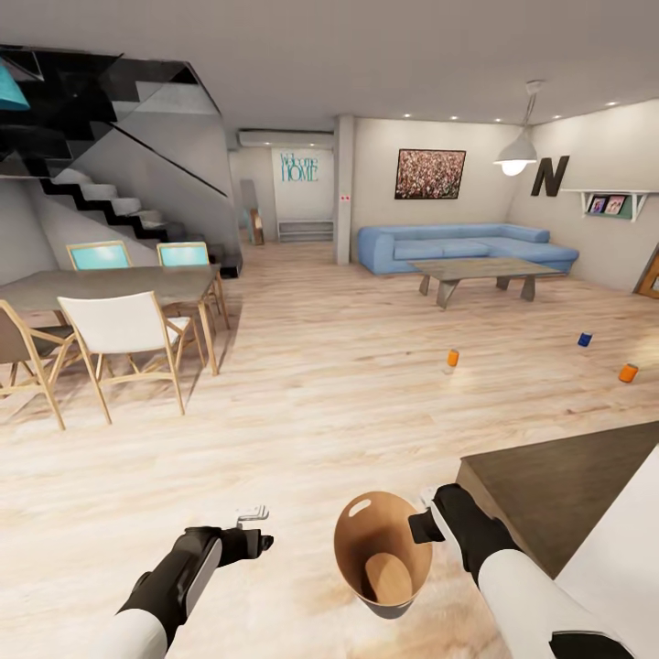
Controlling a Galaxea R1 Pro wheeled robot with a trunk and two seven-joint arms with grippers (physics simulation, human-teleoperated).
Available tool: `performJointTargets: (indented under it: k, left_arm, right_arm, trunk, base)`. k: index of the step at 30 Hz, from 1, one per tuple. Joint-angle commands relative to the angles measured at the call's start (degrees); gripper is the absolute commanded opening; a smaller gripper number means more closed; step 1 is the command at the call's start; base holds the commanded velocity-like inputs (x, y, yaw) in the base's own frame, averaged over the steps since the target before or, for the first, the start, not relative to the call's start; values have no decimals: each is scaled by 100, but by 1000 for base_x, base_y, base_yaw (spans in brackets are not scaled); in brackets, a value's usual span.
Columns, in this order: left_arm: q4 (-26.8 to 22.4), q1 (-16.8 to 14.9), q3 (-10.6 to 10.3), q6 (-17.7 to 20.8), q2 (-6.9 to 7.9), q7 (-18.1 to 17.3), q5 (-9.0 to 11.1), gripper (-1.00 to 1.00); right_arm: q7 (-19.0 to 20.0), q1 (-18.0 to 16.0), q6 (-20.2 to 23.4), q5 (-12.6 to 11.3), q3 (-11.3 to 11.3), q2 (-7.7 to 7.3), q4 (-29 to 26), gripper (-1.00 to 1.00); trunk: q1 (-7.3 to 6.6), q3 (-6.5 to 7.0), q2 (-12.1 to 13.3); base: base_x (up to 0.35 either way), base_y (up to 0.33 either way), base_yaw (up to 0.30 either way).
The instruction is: Put the three can of soda from the living room inside the tash can in the kitchen.
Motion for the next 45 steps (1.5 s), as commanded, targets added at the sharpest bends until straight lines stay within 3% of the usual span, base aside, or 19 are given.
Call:
performJointTargets:
  k: [1,12,45]
  left_arm:
    - [-4,2,0,0,3,-3,4,100]
    - [-38,6,-8,0,8,-12,12,100]
    - [-1,6,-17,-162,0,-21,6,100]
  right_arm:
    - [26,-2,2,-73,-8,2,-2,-100]
    - [45,-2,2,-85,-8,-13,-2,-100]
    - [61,-2,-25,-91,0,-1,-2,-100]
  trunk:
    - [-23,19,41]
    - [-264,216,483]
    - [-264,216,483]
  base:
    - [0,0,0]
    - [0,0,0]
    - [0,0,0]
